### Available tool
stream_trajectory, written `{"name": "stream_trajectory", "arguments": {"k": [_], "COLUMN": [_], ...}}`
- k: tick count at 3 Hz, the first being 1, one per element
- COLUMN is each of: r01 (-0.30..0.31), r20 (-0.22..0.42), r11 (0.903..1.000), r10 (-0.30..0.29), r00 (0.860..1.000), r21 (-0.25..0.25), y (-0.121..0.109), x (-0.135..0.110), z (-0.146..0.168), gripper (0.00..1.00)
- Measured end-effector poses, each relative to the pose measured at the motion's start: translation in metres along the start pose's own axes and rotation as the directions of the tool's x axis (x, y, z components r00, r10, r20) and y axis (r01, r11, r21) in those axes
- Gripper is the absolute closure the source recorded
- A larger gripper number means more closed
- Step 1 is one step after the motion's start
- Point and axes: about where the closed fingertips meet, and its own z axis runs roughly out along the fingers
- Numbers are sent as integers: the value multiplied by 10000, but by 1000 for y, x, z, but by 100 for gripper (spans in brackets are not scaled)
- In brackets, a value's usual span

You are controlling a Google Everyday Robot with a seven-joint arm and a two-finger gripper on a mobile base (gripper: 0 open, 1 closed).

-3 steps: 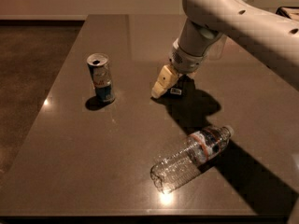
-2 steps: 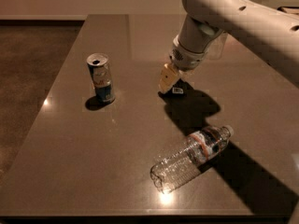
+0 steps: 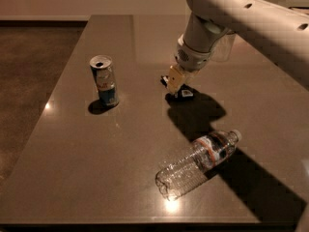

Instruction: Move rxbar chocolate near redbull can

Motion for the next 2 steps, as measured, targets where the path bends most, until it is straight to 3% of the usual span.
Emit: {"name": "stream_trajectory", "arguments": {"k": [1, 2], "r01": [606, 1599], "r20": [235, 582], "r11": [9978, 9856], "r10": [-600, -1568], "r00": [9979, 9859], "r21": [-279, -544], "y": [11, 27], "x": [-11, -32], "z": [2, -2], "gripper": [100, 100]}}
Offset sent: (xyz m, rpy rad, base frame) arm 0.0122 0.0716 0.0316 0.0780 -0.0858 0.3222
